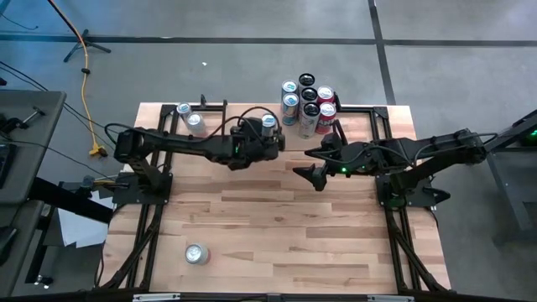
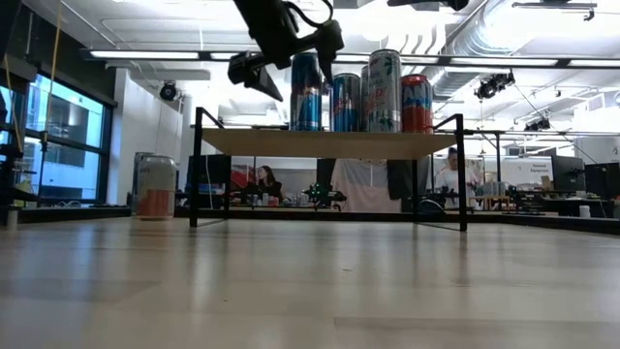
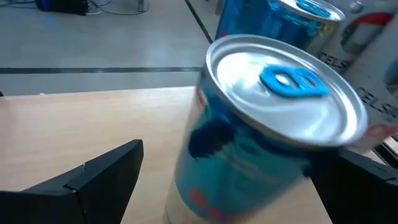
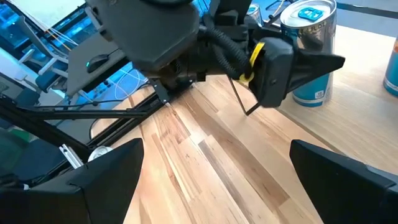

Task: Place canned beverage on shelf
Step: Put the bottom blue soda can on the shelf aligned with the blue soda can

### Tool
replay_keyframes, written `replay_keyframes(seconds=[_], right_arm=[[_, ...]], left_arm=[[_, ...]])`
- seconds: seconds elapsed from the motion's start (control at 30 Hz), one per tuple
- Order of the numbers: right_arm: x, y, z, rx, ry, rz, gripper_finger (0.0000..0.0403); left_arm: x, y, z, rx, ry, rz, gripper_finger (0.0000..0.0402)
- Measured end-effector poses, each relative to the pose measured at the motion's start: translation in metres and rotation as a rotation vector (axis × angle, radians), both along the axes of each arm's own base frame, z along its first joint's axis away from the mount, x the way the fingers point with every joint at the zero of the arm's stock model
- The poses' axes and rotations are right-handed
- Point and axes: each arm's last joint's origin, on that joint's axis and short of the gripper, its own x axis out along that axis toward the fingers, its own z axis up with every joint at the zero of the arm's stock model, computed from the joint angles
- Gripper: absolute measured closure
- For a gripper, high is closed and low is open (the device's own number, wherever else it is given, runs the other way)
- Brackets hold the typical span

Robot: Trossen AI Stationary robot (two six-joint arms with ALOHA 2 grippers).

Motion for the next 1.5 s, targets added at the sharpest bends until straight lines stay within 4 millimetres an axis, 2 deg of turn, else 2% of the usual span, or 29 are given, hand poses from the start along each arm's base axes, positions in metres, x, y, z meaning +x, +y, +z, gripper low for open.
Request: replay_keyframes(seconds=[0.17, 0.27, 0.6, 0.73, 0.93, 1.07, 1.33, 1.5], right_arm=[[0.0, 0.0, 0.0, -0.001, 0.005, 0.0, 0.0012], [0.0, 0.0, -0.001, -0.001, 0.005, 0.0, 0.0012], [0.0, 0.0, -0.001, -0.001, 0.006, 0.0, 0.0012], [0.0, 0.0, -0.001, -0.001, 0.006, 0.001, 0.0012], [0.0, 0.001, 0.0, 0.013, 0.011, 0.029, 0.0012], [-0.001, 0.001, 0.005, 0.018, 0.001, 0.042, 0.0012], [-0.005, 0.0, 0.021, -0.025, -0.026, 0.065, 0.0012], [-0.008, 0.0, 0.028, -0.047, -0.033, 0.075, 0.0012]], left_arm=[[0.0, 0.008, -0.001, -0.025, -0.011, 0.008, 0.0009], [-0.001, 0.009, -0.001, -0.026, -0.015, 0.012, 0.0031], [0.0, 0.008, -0.001, -0.025, -0.013, 0.009, 0.018], [0.002, 0.006, 0.001, -0.036, -0.048, -0.005, 0.0218], [0.01, -0.002, 0.008, -0.026, -0.134, -0.06, 0.0217], [0.013, -0.001, 0.013, 0.015, -0.145, -0.076, 0.0215], [0.017, 0.003, 0.02, 0.093, -0.106, -0.119, 0.0214], [0.028, 0.003, 0.014, 0.125, -0.061, -0.166, 0.0214]])
